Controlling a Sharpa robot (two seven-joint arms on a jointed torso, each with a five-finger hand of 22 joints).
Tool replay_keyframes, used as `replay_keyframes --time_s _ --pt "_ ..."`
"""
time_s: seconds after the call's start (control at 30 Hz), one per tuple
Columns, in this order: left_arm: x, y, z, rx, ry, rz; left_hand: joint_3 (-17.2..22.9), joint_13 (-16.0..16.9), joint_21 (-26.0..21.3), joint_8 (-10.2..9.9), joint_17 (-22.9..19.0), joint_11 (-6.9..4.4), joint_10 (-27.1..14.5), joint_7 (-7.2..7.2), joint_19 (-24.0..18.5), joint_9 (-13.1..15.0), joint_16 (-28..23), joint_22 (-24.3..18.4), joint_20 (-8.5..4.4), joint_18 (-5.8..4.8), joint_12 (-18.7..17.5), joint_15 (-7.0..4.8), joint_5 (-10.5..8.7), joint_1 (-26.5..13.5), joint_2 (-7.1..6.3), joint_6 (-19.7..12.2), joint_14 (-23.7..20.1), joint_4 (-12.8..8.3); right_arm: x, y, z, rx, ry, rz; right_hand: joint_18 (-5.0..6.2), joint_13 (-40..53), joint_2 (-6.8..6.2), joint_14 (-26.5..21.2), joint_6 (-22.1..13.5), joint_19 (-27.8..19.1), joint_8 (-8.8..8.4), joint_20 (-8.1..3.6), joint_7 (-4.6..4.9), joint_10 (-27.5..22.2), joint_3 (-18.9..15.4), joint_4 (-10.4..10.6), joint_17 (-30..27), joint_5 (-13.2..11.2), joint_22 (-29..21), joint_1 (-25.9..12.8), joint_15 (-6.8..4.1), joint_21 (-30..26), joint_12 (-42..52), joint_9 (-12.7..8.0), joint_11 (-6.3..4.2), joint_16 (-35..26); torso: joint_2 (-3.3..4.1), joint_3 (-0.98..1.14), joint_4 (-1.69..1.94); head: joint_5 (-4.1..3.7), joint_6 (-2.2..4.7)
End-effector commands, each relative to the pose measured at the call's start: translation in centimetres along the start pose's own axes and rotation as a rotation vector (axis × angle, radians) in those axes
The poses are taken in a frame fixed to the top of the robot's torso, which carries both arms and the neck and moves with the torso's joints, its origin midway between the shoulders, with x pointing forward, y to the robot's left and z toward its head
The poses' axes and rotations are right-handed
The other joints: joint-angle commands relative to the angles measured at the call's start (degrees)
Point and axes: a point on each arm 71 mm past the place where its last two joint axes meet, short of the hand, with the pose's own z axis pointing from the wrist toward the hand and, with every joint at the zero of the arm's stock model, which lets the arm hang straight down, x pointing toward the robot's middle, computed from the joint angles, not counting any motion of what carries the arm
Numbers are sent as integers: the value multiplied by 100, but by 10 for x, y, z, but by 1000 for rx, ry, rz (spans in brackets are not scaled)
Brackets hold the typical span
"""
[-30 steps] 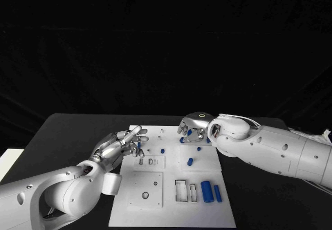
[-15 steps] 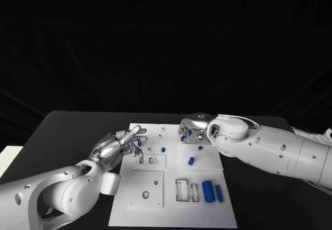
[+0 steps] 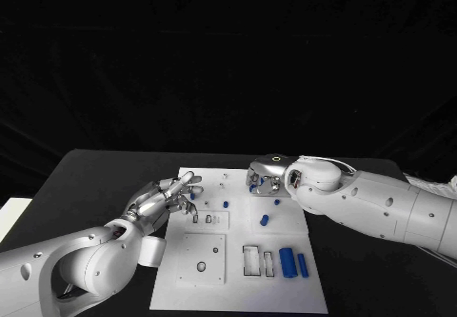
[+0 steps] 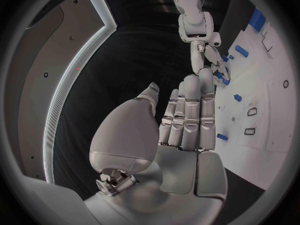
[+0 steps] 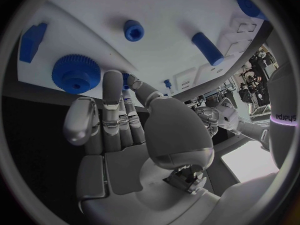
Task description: Assemble the parts on the task board
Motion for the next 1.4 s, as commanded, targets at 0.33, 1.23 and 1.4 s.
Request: replay_keyframes --time_s 0.33,1.23,1.4 --pt "1 -1 0 0 8 -4 -33 11 20 -30 -9 10 -37 27 -44 -10 -27 10 4 13 -39 -3 -2 -70 12 -12 -50 -6 5 1 0 8 28 -44 -88 28 -17 -31 173 3 39 -42 -10 193 232 -8 7 -34 80 67 -42 92 29 43 -49 94 27 2 -5 -3 -28" --pt "-1 -1 -1 -5 0 0 -34 19 22 -40 -106 16 -55 32 -68 -11 -134 13 13 14 -46 4 -2 -65 31 -21 -106 -12 12 11 -3 17 -54 -91 -153 81 -288 -5 445 137 59 -76 -19 496 574 -58 357 508 456 148 -80 325 54 183 -92 480 55 -5 -1 13 -102" --pt "-2 -1 -1 -5 -4 1 -34 22 21 -44 -132 18 -61 34 -78 -12 -166 14 16 14 -48 7 -2 -61 37 -24 -125 -17 9 15 -3 3 -90 -83 -160 93 -296 2 481 155 70 -85 -23 535 574 -35 408 545 497 138 -87 350 55 206 -103 528 55 -6 -2 13 -118"
